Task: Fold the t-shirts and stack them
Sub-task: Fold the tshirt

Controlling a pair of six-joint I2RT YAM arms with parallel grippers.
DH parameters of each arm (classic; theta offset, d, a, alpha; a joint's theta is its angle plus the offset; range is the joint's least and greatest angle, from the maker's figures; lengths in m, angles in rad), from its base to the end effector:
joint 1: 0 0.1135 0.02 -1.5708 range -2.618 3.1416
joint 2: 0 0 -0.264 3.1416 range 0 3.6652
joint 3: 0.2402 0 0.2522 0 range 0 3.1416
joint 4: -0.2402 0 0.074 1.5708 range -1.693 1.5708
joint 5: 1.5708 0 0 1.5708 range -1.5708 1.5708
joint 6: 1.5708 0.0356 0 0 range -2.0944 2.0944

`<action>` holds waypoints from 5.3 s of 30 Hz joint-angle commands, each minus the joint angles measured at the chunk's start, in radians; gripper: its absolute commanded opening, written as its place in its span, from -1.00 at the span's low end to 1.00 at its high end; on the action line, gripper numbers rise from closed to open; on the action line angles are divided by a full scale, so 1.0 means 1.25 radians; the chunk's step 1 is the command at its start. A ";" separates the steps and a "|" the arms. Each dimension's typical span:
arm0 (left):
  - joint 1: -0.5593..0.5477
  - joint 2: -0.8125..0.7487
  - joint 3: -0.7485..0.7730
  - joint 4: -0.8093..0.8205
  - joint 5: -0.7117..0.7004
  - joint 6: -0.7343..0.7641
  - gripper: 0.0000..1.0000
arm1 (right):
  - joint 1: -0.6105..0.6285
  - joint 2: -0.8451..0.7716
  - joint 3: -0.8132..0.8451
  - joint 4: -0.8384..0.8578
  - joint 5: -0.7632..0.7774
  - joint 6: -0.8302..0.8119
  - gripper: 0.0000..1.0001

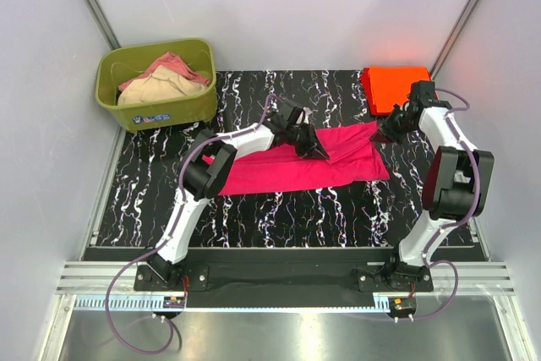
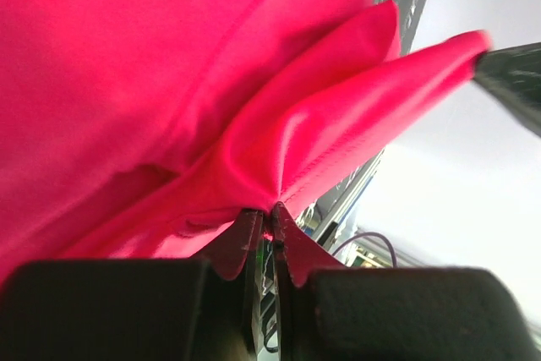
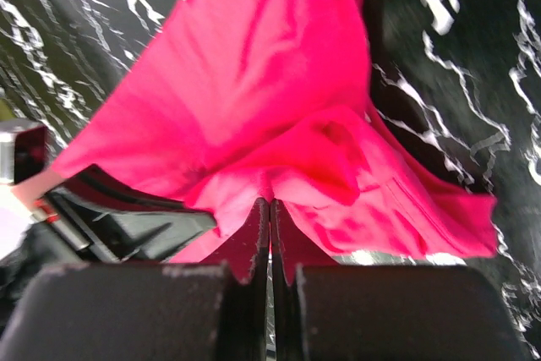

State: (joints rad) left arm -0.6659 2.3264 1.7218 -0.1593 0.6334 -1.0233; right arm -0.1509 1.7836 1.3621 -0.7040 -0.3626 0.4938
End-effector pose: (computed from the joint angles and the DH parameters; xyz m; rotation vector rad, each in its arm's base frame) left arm 0.3887 -0.3321 0.1447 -0.1077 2.7125 -1.4432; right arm 0.3677 -0.0431 0.2292 0.7505 2.6012 0.5931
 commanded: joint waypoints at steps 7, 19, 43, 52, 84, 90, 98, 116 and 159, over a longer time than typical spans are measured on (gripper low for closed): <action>0.020 0.016 0.040 0.070 0.038 -0.045 -0.79 | 0.009 0.076 0.120 0.006 -0.062 0.015 -1.00; 0.032 0.027 0.036 0.087 0.043 -0.061 -0.78 | 0.032 0.144 0.199 0.006 -0.085 0.011 -1.00; 0.034 -0.018 -0.061 0.100 0.088 -0.027 -0.58 | 0.024 -0.111 -0.075 -0.038 -0.017 -0.011 -1.00; 0.033 -0.029 -0.079 0.072 0.093 -0.002 -0.56 | 0.021 -0.122 -0.163 -0.048 -0.016 -0.021 -1.00; 0.015 0.076 0.086 0.013 0.145 0.117 -0.45 | 0.014 0.096 -0.028 0.017 -0.095 0.022 -0.59; 0.043 0.129 0.120 -0.027 0.120 0.156 -0.47 | 0.014 0.187 0.022 0.020 -0.039 -0.002 -0.57; 0.050 0.022 0.073 -0.114 0.126 0.250 -0.39 | 0.014 0.186 -0.002 0.012 -0.028 -0.020 -0.31; 0.178 -0.358 -0.245 -0.403 -0.065 0.561 -0.35 | 0.094 0.037 0.032 -0.079 0.130 0.141 0.32; 0.233 -0.497 -0.291 -0.425 -0.329 0.552 -0.19 | 0.306 0.471 0.453 0.103 0.353 -0.011 -1.00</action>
State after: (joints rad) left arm -0.4217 1.7107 1.2980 -0.7067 0.2611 -0.3458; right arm 0.2283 2.2921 1.8214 -0.6121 0.0170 0.6281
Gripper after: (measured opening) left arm 0.395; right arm 0.010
